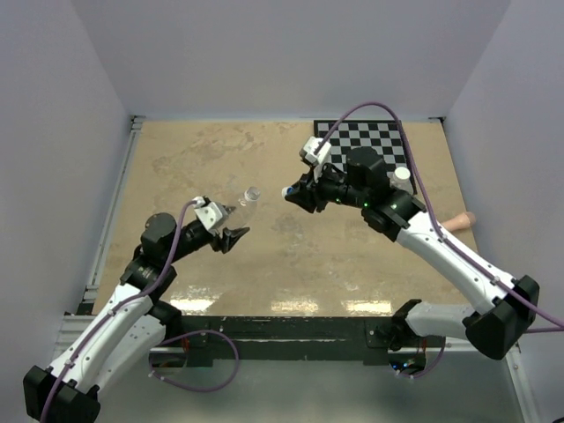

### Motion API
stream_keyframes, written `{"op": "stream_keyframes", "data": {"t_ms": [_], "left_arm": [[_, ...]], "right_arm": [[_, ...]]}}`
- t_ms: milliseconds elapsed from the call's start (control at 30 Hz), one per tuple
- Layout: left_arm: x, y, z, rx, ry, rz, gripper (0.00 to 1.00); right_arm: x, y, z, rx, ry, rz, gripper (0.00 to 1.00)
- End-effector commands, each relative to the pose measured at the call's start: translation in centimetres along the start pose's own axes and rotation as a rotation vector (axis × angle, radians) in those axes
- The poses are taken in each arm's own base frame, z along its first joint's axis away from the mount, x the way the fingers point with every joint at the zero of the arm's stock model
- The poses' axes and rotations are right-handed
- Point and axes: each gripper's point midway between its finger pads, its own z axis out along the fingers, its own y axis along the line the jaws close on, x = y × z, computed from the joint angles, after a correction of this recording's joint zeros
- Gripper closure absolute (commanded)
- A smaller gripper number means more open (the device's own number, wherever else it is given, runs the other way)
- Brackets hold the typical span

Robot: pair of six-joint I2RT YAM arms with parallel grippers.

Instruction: Screw on the bottle caps

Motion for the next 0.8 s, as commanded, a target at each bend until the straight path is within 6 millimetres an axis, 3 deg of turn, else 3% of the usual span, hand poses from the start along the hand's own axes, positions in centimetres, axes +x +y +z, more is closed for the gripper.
{"op": "stream_keyframes", "data": {"t_ms": [0,333,767], "left_arm": [[-2.0,-2.4,0.2,0.168,-0.077,0.083,0.85],[-1.9,-4.0,-0.3,0.272,-0.088,0.148,0.85],[-1.4,-4.1,-0.2,0.297,-0.058,0.181,0.89]], "right_arm": [[-4.8,3.6,-3.0,-0.171,-0.149,-0.145,1.0],[-8.4,8.2,-6.5,-0.411,-0.266,-0.311,1.0],[-7.5,9.2,-6.7,-0.496,-0.22,-0.345,1.0]]}}
